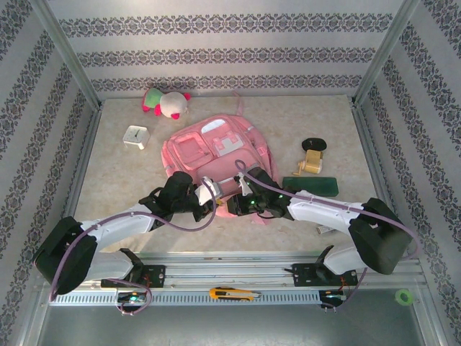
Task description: Pack books, pencil case, and school supplies into a backpack
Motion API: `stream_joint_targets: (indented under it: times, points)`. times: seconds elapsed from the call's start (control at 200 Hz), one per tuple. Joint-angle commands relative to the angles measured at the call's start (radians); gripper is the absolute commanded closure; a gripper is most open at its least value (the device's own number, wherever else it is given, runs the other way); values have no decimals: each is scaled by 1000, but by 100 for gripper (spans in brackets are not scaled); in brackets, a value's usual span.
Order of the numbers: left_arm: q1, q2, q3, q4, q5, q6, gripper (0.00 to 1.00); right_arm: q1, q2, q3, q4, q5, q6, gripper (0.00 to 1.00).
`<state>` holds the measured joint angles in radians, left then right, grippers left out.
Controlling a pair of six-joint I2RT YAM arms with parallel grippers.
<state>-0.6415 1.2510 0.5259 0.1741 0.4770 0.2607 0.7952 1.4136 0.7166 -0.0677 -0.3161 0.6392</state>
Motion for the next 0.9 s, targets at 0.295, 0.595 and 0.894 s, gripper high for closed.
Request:
stream_joint_targets:
  times: [0.295,0.595,0.894]
  points:
    - [-17,-55,70,-24,-65,3,100,-9,-82,-8,-180,290,53,100]
    - [29,-100,85,-229,-133,142,100,-127,-219,-51,-311,234,-24,100]
    - [22,-56,133,-281,18,180,52,-125,-88,-26,-191,42,-91,100]
